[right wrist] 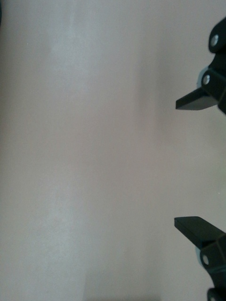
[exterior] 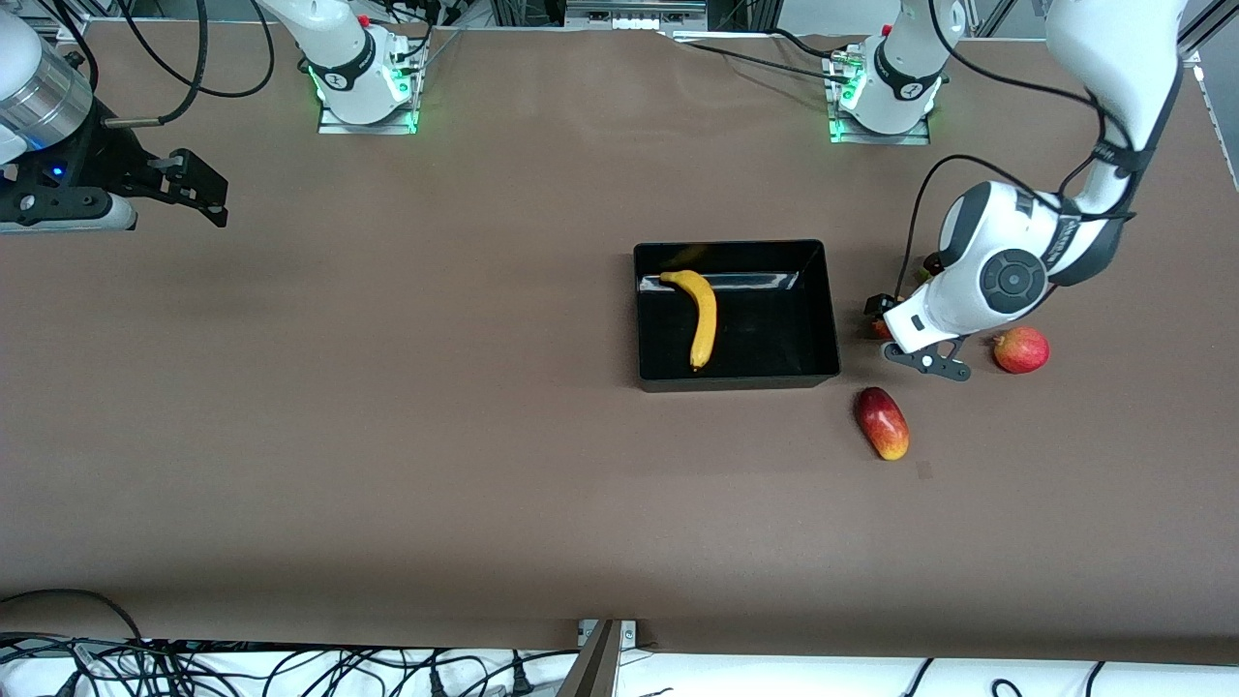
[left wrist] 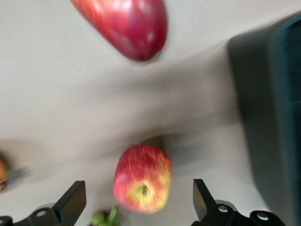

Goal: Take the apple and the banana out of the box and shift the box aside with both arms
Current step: 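Move the left gripper back into the box over the banana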

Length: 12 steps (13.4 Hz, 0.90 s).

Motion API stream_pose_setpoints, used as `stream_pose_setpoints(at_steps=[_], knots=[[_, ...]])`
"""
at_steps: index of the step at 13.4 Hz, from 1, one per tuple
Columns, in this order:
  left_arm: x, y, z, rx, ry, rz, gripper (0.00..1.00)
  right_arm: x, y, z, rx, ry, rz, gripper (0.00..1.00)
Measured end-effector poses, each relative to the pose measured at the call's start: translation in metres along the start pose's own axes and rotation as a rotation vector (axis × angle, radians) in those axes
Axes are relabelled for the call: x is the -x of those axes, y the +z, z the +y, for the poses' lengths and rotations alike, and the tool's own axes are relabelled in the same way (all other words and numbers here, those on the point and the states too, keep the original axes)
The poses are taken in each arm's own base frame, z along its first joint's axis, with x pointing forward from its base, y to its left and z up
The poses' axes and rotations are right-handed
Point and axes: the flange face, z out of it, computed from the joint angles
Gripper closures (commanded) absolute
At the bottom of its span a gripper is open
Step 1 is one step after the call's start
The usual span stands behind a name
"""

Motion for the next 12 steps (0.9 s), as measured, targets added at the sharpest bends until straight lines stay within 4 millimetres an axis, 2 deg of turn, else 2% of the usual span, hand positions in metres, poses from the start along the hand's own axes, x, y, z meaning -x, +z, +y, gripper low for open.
stream_pose_setpoints(at_steps=[2, 3, 4, 5, 6, 8, 10, 12], knots=[[-0.012, -0.062, 0.032, 0.03, -0.049, -0.002, 0.0, 0.0, 0.0, 0.0, 0.0, 0.0, 0.0, 0.0], [-0.016, -0.083, 0.057, 0.043, -0.074, 0.004, 0.0, 0.0, 0.0, 0.0, 0.0, 0.0, 0.0, 0.0], [-0.02, -0.094, 0.086, 0.049, -0.096, 0.01, 0.0, 0.0, 0.0, 0.0, 0.0, 0.0, 0.0, 0.0], [-0.023, -0.095, 0.119, 0.06, -0.121, 0.009, 0.0, 0.0, 0.0, 0.0, 0.0, 0.0, 0.0, 0.0], [-0.027, -0.088, 0.15, 0.064, -0.145, -0.002, 0.0, 0.0, 0.0, 0.0, 0.0, 0.0, 0.0, 0.0], [-0.035, -0.061, 0.201, 0.076, -0.162, -0.002, 0.0, 0.0, 0.0, 0.0, 0.0, 0.0, 0.0, 0.0], [-0.044, -0.027, 0.236, 0.101, -0.186, 0.003, 0.0, 0.0, 0.0, 0.0, 0.0, 0.0, 0.0, 0.0], [-0.049, 0.004, 0.262, 0.128, -0.2, 0.018, 0.0, 0.0, 0.0, 0.0, 0.0, 0.0, 0.0, 0.0]])
